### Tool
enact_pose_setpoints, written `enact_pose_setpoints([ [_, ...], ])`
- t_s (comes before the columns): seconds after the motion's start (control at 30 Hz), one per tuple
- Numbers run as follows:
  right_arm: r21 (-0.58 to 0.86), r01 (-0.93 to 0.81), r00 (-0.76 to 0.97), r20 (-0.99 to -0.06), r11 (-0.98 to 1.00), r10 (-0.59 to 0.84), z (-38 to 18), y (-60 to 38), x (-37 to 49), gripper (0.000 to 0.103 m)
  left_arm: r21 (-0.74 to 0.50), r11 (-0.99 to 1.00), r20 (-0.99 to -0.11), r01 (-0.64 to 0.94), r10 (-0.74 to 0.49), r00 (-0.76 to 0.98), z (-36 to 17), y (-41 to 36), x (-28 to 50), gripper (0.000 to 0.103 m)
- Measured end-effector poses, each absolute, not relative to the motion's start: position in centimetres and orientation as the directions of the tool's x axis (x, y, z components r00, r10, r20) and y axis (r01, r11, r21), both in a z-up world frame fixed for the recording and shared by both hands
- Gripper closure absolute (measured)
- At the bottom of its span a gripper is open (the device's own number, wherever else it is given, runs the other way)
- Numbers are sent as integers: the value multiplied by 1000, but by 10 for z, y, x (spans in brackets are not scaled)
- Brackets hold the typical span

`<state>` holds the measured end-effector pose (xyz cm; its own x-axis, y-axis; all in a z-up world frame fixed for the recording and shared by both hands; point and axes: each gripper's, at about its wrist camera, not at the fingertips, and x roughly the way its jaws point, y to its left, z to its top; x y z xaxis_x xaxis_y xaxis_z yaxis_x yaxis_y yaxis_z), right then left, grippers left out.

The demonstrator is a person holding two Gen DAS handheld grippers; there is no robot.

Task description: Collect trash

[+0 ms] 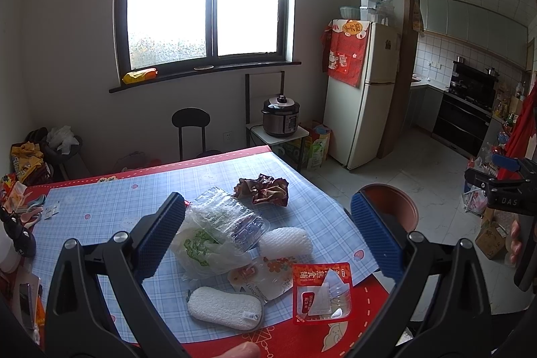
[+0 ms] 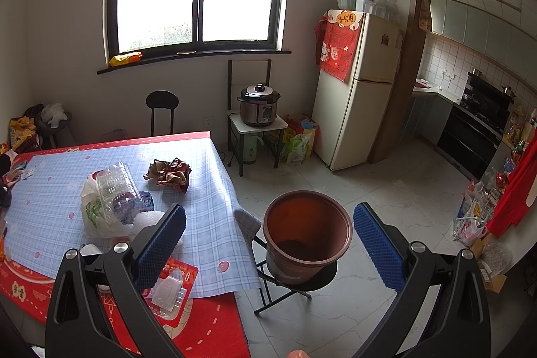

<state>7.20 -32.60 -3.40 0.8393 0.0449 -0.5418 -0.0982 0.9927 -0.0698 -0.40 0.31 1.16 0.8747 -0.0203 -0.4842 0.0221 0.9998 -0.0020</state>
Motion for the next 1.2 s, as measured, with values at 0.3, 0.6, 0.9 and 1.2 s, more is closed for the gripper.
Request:
enact_pose_setpoints([
  [0.3,-67,-99,836,-547,993,47,-39,-324,73,4,-84,995,-471,54,-87,878,8,14,2,5],
  [0.6,76,-175,803,-567,982,187,-76,-316,78,4,-147,989,-504,-14,-63,861,-29,51,-3,6],
  [0.9,81,-257,735,-630,963,249,-128,-272,87,4,-189,972,-593,-141,1,805,-91,96,-18,5],
  [1.2,-25,-342,653,-725,939,219,-182,-205,95,4,-205,962,-666,-182,-1,746,-151,128,-19,5],
])
